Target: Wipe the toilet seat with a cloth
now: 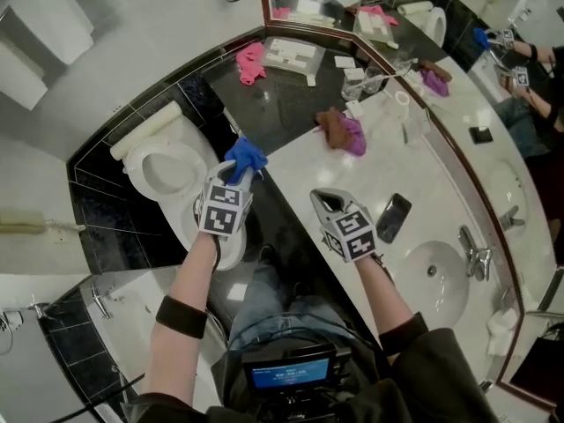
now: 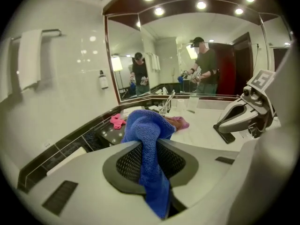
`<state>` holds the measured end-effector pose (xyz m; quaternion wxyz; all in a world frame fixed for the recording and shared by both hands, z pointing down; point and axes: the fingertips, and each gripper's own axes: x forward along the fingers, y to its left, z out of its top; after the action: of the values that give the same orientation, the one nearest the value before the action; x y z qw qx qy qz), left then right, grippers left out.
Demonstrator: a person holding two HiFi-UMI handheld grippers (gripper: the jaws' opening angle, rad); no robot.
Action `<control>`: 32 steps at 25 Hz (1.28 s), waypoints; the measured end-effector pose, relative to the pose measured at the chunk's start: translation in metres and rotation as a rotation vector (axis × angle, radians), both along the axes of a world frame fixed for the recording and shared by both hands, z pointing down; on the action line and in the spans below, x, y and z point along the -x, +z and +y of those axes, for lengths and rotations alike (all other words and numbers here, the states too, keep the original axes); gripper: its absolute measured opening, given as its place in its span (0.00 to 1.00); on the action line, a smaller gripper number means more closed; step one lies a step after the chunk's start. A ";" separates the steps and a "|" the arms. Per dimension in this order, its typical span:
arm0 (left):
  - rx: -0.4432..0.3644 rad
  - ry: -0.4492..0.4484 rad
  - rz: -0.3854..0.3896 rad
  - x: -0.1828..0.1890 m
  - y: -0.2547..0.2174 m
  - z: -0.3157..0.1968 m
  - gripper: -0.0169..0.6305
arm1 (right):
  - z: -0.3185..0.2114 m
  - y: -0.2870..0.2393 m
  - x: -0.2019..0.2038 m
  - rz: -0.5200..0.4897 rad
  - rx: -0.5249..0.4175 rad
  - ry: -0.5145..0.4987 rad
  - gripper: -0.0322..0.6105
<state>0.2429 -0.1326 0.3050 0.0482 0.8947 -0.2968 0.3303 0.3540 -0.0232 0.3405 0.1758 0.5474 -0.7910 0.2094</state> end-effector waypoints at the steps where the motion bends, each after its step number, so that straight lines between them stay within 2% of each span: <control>1: -0.012 -0.029 0.009 0.016 -0.009 0.013 0.15 | 0.005 -0.005 0.010 -0.012 -0.008 -0.025 0.08; 6: -0.057 -0.206 0.038 0.107 -0.027 0.067 0.15 | 0.021 -0.006 0.062 -0.026 -0.022 -0.150 0.08; 11: -0.067 -0.385 0.065 0.199 -0.038 0.116 0.15 | 0.039 -0.023 0.128 -0.053 -0.028 -0.262 0.08; 21: -0.080 -0.664 0.136 0.371 -0.040 0.198 0.15 | 0.066 -0.028 0.232 -0.019 -0.023 -0.372 0.08; 26: -0.067 -0.736 0.159 0.428 -0.029 0.218 0.15 | 0.077 -0.023 0.274 0.014 -0.010 -0.409 0.08; 32: -0.066 -0.726 0.164 0.449 -0.027 0.219 0.15 | 0.075 -0.024 0.297 0.028 -0.008 -0.408 0.08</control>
<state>-0.2064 0.0868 0.2779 0.1570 0.7557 -0.6004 0.2093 0.0569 0.0520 0.3165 0.2233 0.3793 -0.8838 0.1585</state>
